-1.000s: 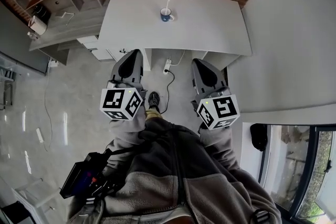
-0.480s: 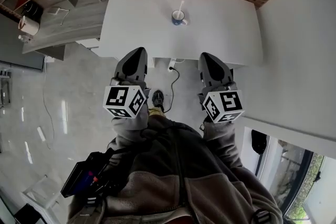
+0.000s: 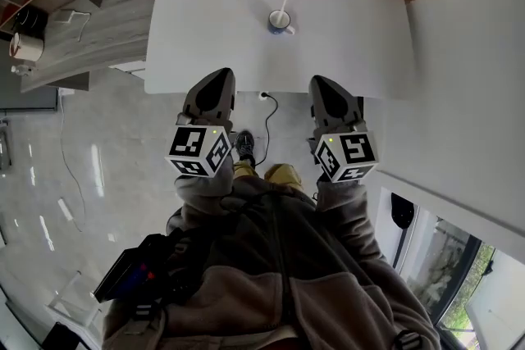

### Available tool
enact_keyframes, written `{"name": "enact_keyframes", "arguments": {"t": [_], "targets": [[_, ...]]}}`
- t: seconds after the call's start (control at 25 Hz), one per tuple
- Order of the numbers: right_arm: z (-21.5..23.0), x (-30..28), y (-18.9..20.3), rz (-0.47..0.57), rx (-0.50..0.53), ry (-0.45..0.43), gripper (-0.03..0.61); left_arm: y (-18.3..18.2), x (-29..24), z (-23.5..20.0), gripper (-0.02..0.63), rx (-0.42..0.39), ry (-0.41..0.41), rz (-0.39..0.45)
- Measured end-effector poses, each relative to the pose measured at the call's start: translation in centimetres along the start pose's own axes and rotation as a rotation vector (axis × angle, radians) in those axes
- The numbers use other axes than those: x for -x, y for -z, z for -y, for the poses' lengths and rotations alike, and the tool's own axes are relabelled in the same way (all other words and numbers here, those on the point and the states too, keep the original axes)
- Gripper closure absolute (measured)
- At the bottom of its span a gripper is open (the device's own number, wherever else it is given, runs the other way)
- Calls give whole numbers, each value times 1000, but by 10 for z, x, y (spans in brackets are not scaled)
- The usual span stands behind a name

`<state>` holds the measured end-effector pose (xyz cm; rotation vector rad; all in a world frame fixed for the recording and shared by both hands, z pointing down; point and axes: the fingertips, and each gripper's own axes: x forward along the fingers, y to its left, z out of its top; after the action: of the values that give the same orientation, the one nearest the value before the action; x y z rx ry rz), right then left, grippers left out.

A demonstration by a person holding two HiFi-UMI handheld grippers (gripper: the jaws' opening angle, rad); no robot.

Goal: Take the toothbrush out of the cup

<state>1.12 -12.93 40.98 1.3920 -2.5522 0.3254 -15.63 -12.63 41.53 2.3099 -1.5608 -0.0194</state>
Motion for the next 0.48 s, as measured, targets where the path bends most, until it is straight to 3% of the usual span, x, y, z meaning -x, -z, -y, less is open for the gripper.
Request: {"name": "enact_keyframes", "arguments": {"t": [0.48], "targets": [[46,-86,76,-174,-79,-75,577,77,-68,-8,609,8,-50,-220]]}}
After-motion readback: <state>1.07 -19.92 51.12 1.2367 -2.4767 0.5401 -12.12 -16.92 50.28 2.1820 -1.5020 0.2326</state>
